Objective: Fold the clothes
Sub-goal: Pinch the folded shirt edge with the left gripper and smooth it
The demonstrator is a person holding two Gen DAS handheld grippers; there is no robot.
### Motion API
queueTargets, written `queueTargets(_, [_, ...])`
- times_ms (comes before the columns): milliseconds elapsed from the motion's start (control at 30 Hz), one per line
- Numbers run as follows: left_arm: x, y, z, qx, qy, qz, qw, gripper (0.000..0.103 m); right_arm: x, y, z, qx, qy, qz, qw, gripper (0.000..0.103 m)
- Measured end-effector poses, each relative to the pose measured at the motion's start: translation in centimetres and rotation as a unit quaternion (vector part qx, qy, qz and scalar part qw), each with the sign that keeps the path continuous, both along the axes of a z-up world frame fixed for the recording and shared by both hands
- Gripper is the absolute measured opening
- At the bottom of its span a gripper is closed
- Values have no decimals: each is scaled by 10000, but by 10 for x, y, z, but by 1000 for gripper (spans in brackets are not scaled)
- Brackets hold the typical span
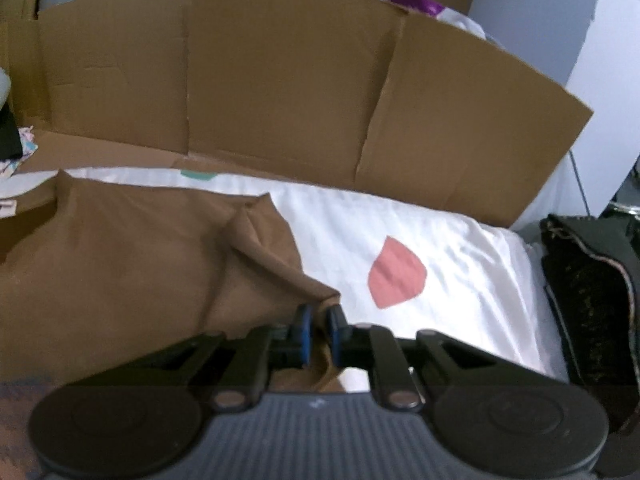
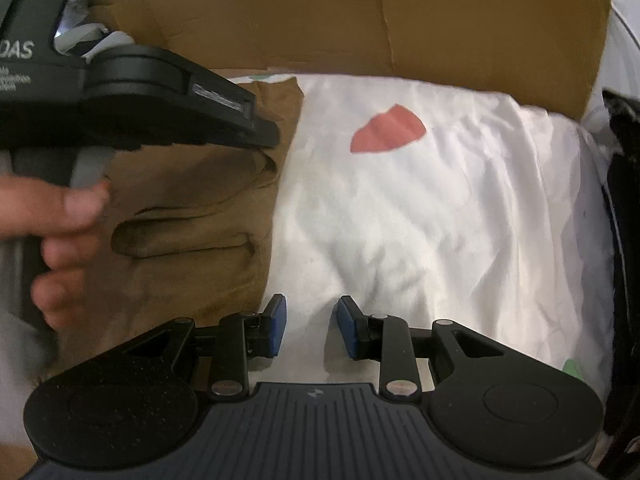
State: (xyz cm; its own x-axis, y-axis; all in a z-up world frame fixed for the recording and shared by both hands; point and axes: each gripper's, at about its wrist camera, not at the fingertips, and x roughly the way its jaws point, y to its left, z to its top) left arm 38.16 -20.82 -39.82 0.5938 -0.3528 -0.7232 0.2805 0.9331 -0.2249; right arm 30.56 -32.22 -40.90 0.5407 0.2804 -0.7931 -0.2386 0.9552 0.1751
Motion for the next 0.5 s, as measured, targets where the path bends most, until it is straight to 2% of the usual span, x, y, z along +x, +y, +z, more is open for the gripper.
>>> queueTargets(300, [9,67,34,-247,30,-742,9969,6,13,14,23,279,-340,144,9989,36])
queueTargets(400, [13,89,36,-147,81,-906,9957,6,18,20,24,267,-386,232,9986,36])
queueTargets(500, [19,108,32,-225,107,-958,9951,6,20,28,20,129,-375,341,9986,36])
